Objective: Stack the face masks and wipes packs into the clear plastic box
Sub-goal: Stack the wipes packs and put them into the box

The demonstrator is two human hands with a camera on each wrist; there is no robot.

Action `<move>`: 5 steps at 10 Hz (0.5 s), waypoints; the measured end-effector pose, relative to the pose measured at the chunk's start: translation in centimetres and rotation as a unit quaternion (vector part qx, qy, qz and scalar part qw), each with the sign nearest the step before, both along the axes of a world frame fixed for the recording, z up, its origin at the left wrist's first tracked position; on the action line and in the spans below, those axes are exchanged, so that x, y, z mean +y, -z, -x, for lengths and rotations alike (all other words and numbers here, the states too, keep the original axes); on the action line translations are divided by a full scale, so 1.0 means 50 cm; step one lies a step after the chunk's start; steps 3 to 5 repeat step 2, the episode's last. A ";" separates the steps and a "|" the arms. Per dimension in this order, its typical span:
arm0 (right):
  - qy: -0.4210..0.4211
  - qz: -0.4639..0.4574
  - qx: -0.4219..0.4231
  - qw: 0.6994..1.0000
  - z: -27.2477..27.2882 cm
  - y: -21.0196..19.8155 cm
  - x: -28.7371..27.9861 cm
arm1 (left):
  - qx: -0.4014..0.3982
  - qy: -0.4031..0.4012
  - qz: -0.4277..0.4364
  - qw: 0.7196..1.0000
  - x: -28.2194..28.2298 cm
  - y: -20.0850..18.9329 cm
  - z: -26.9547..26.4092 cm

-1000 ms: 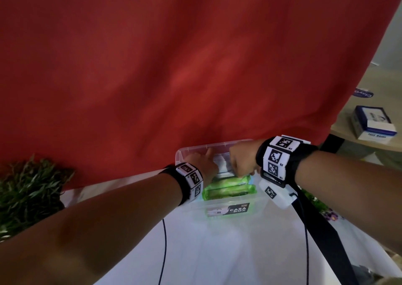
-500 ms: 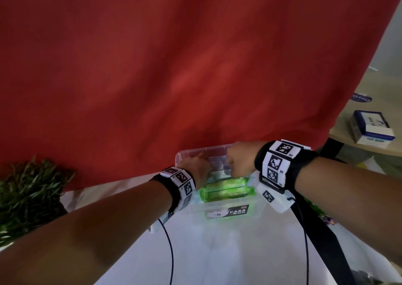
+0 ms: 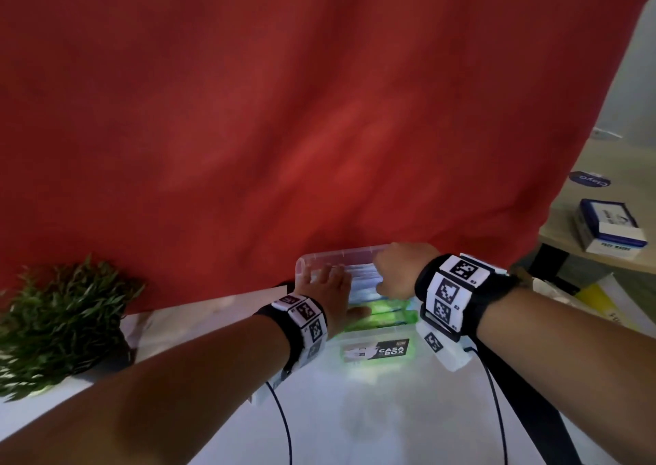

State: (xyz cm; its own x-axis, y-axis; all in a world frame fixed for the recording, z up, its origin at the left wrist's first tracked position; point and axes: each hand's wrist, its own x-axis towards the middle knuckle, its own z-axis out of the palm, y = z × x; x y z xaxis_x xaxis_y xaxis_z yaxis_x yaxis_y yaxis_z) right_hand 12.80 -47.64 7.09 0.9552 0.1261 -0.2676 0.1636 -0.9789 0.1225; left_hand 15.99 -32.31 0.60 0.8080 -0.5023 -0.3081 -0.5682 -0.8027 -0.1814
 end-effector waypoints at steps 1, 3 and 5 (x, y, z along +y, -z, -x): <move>0.027 -0.001 0.089 0.996 0.011 0.008 0.002 | 0.020 -0.009 0.017 1.000 0.019 -0.004 0.006; 0.053 -0.006 0.103 0.993 0.034 -0.012 0.009 | -0.012 0.016 0.073 0.997 0.050 -0.044 0.014; 0.053 -0.006 0.103 0.993 0.034 -0.012 0.009 | -0.012 0.016 0.073 0.997 0.050 -0.044 0.014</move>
